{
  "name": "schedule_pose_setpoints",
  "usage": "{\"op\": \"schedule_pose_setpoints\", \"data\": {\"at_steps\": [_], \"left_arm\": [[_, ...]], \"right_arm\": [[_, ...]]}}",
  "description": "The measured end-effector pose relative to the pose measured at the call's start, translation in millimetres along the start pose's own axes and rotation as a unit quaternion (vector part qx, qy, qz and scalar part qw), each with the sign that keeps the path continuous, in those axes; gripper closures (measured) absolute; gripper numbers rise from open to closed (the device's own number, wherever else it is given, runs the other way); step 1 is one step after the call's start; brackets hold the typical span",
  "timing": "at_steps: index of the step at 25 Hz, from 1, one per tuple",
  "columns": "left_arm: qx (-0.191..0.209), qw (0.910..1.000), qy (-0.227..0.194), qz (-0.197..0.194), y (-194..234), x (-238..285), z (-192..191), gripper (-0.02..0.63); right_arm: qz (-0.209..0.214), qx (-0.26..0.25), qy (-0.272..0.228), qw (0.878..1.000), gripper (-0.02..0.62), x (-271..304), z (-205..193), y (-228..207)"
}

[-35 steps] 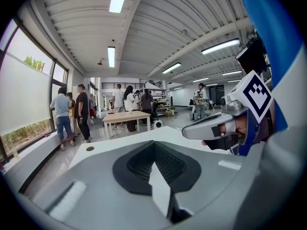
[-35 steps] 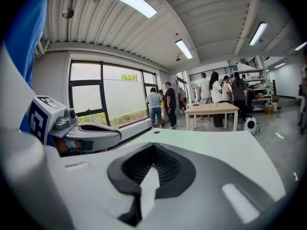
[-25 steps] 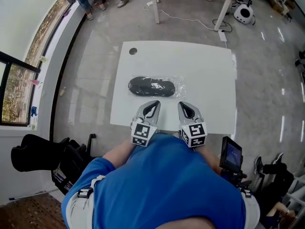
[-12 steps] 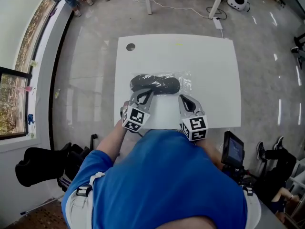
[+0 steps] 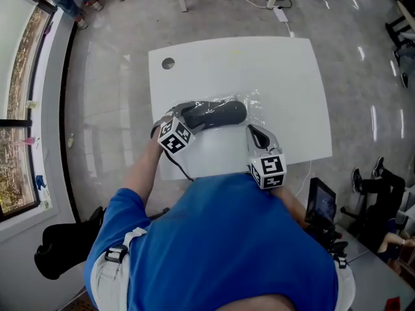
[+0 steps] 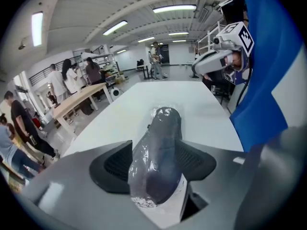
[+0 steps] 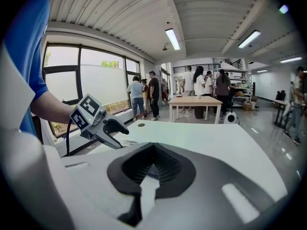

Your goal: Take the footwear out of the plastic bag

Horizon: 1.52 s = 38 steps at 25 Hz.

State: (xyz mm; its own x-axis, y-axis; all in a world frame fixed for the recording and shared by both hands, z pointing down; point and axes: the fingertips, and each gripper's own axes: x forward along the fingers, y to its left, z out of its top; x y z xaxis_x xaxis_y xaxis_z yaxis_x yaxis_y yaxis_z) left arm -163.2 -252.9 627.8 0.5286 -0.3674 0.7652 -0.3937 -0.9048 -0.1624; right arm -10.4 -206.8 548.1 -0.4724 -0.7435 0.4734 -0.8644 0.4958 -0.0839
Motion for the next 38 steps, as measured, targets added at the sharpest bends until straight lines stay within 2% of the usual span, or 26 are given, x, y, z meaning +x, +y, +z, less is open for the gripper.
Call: {"op": "schedule_pose_setpoints", "data": {"at_steps": [5,9,12,18,23,30,34,38], "left_arm": [[0.07,0.9933,0.058,-0.071,-3,24,-27,0.184],[0.09,0.9835,0.095,-0.125,-4,40,-41,0.096],[0.087,0.9768,0.119,-0.156,0,43,-52,0.064],[0.067,0.966,0.152,-0.198,10,56,-60,0.061],[0.067,0.9656,0.168,-0.186,25,58,-54,0.061],[0.072,0.9649,0.169,-0.188,6,58,-59,0.091],[0.087,0.969,0.171,-0.156,2,55,-53,0.094],[0.117,0.9742,0.17,-0.091,0,48,-50,0.112]], "right_arm": [[-0.016,0.003,0.005,1.0,0.592,8,-6,4],[-0.023,0.005,0.012,1.0,0.592,9,-12,1],[-0.027,0.004,0.017,0.999,0.592,8,-10,5],[-0.031,0.001,0.025,0.999,0.592,8,-2,0],[-0.031,-0.004,0.03,0.999,0.592,5,7,-5],[-0.027,-0.006,0.031,0.999,0.592,5,-9,1],[-0.016,-0.012,0.032,0.999,0.592,6,-6,-5],[-0.007,-0.015,0.038,0.999,0.592,4,-12,-14]]}}
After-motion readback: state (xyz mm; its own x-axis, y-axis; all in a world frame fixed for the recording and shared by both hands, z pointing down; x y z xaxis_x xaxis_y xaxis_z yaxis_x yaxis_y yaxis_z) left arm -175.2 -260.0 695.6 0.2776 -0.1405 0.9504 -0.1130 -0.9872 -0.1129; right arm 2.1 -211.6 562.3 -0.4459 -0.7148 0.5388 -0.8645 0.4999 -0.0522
